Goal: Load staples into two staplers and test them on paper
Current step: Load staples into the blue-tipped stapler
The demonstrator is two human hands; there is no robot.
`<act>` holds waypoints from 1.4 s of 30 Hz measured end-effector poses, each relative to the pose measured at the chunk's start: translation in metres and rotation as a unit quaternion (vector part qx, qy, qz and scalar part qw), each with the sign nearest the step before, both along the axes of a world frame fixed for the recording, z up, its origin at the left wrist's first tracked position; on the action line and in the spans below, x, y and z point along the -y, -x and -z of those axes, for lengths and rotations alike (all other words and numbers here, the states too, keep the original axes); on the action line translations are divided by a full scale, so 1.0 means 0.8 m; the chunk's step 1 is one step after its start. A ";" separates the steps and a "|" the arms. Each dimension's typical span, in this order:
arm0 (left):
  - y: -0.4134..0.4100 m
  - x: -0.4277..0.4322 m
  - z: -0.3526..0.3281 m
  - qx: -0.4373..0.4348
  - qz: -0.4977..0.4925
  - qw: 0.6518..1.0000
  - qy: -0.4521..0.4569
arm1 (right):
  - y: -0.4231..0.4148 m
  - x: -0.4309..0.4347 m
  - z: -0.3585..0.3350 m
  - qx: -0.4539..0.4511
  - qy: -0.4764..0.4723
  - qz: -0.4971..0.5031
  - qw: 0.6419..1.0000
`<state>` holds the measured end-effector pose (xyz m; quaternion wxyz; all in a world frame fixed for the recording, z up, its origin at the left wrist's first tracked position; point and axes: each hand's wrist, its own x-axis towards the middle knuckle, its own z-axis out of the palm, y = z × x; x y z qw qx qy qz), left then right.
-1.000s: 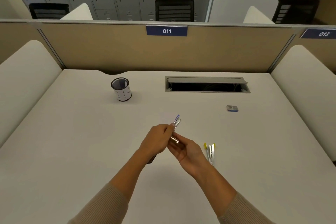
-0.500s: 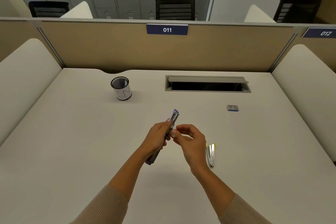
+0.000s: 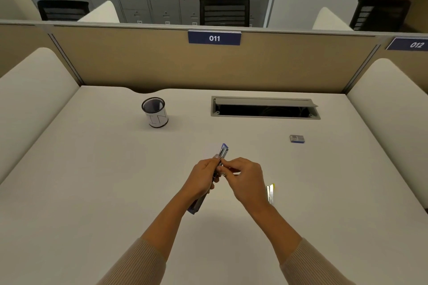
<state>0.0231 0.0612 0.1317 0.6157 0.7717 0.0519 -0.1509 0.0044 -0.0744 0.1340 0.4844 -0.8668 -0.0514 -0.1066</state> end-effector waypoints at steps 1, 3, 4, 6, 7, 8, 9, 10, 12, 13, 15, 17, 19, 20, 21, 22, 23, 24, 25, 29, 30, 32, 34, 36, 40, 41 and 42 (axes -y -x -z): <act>0.000 0.000 0.002 -0.001 0.001 1.000 0.000 | -0.002 0.001 -0.003 -0.005 0.012 -0.005 1.000; 0.001 -0.001 0.005 -0.003 0.002 1.000 -0.007 | -0.006 0.005 -0.007 -0.017 0.029 -0.023 0.999; 0.001 -0.002 0.006 -0.005 0.001 1.000 -0.011 | -0.009 0.007 -0.009 -0.020 0.037 -0.034 0.999; 0.001 -0.003 0.007 -0.011 -0.003 1.000 -0.013 | -0.012 0.008 -0.010 -0.016 0.050 -0.053 0.997; 0.000 -0.003 0.006 -0.015 -0.007 1.000 -0.009 | -0.012 0.008 -0.010 -0.009 0.050 -0.060 0.997; -0.001 -0.003 0.005 -0.021 -0.013 1.000 -0.003 | -0.012 0.008 -0.009 -0.002 0.044 -0.064 0.997; -0.002 -0.003 0.004 -0.028 -0.022 0.999 0.008 | -0.012 0.007 -0.008 0.003 0.031 -0.064 0.997; -0.004 -0.004 0.003 -0.034 -0.031 0.999 0.021 | -0.011 0.006 -0.006 0.003 0.009 -0.060 0.998; -0.007 -0.007 0.001 -0.040 -0.044 0.997 0.044 | -0.010 0.002 -0.004 -0.022 -0.065 -0.038 0.997; -0.008 -0.008 0.001 -0.042 -0.048 0.997 0.052 | -0.009 0.001 -0.004 -0.046 -0.114 -0.025 0.992; -0.011 -0.012 0.001 -0.044 -0.053 0.996 0.060 | -0.010 -0.002 -0.004 -0.114 -0.218 -0.002 0.969; -0.013 -0.016 0.002 -0.045 -0.059 0.996 0.056 | -0.013 -0.001 -0.004 -0.184 -0.300 0.011 0.936; -0.015 -0.020 0.003 -0.043 -0.060 0.996 0.048 | -0.016 0.001 -0.005 -0.227 -0.349 0.004 0.909; -0.015 -0.023 0.004 -0.041 -0.061 0.996 0.042 | -0.018 0.000 -0.005 -0.241 -0.364 -0.002 0.899; -0.016 -0.027 0.006 -0.039 -0.063 0.997 0.035 | -0.021 -0.001 -0.005 -0.252 -0.376 -0.005 0.892; -0.017 -0.030 0.007 -0.037 -0.065 0.997 0.027 | -0.024 -0.002 -0.005 -0.260 -0.385 -0.006 0.885; -0.018 -0.033 0.008 -0.036 -0.071 0.997 0.020 | -0.027 -0.003 -0.005 -0.267 -0.394 -0.007 0.880; -0.019 -0.038 0.010 -0.036 -0.079 0.996 0.015 | -0.032 -0.007 -0.005 -0.271 -0.397 -0.008 0.877; -0.021 -0.043 0.012 -0.037 -0.087 0.995 0.011 | -0.036 -0.010 -0.005 -0.274 -0.396 -0.008 0.877; -0.027 -0.069 0.017 -0.048 -0.130 0.990 0.027 | -0.059 -0.033 -0.003 -0.270 -0.359 -0.012 0.893; -0.028 -0.076 0.018 -0.051 -0.146 0.987 0.034 | -0.066 -0.040 -0.003 -0.268 -0.347 -0.016 0.899; -0.034 -0.092 0.020 -0.057 -0.184 0.980 0.043 | -0.084 -0.059 -0.002 -0.267 -0.323 -0.028 0.907; -0.040 -0.105 0.022 -0.070 -0.216 0.973 0.045 | -0.104 -0.078 -0.002 -0.263 -0.297 -0.040 0.917; -0.045 -0.118 0.025 -0.079 -0.235 0.967 0.055 | -0.128 -0.102 0.000 -0.260 -0.263 -0.051 0.928; -0.054 -0.140 0.034 -0.073 -0.257 0.961 0.067 | -0.183 -0.145 0.007 -0.255 -0.210 -0.073 0.941; -0.056 -0.144 0.036 -0.074 -0.262 0.960 0.068 | -0.197 -0.153 0.009 -0.250 -0.192 -0.074 0.946; -0.059 -0.148 0.039 -0.076 -0.269 0.958 0.070 | -0.213 -0.162 0.011 -0.245 -0.173 -0.073 0.951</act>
